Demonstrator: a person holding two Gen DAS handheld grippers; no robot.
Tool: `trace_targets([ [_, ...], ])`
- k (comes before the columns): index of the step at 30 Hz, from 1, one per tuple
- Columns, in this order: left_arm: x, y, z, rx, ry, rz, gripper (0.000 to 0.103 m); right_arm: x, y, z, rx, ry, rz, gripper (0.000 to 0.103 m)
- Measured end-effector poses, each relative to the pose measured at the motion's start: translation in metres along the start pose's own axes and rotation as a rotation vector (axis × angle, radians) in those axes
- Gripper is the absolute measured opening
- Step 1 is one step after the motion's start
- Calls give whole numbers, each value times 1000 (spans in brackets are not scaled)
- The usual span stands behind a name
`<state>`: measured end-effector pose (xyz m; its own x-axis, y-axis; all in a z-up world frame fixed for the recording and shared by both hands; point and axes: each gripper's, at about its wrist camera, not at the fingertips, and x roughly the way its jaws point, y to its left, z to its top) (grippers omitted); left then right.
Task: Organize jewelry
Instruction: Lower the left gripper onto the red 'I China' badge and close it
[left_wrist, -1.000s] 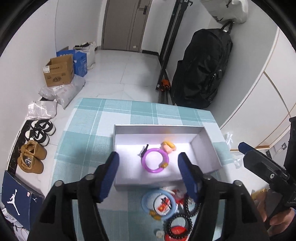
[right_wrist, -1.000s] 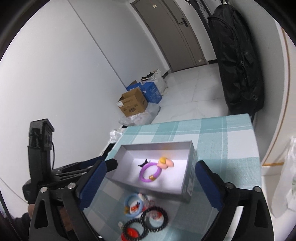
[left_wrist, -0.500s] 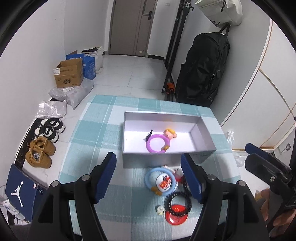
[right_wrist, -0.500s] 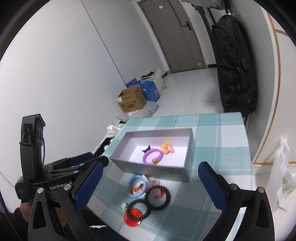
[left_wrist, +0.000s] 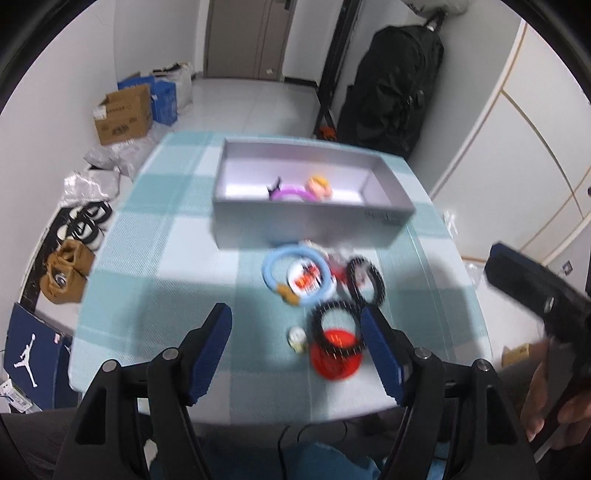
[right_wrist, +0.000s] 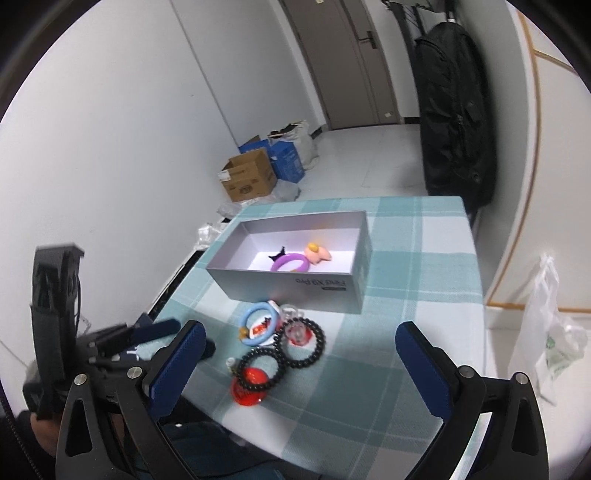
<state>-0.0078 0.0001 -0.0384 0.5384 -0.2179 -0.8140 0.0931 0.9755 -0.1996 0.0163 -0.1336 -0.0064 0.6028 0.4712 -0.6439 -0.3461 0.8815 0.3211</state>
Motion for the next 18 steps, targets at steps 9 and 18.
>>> trace_targets([
  [9, 21, -10, -17, 56, 137, 13, 68, 3, -10, -4, 52, 48, 6, 103],
  [18, 31, -25, -21, 106, 183, 9, 68, 25, -10, -15, 78, 140, 5, 103],
])
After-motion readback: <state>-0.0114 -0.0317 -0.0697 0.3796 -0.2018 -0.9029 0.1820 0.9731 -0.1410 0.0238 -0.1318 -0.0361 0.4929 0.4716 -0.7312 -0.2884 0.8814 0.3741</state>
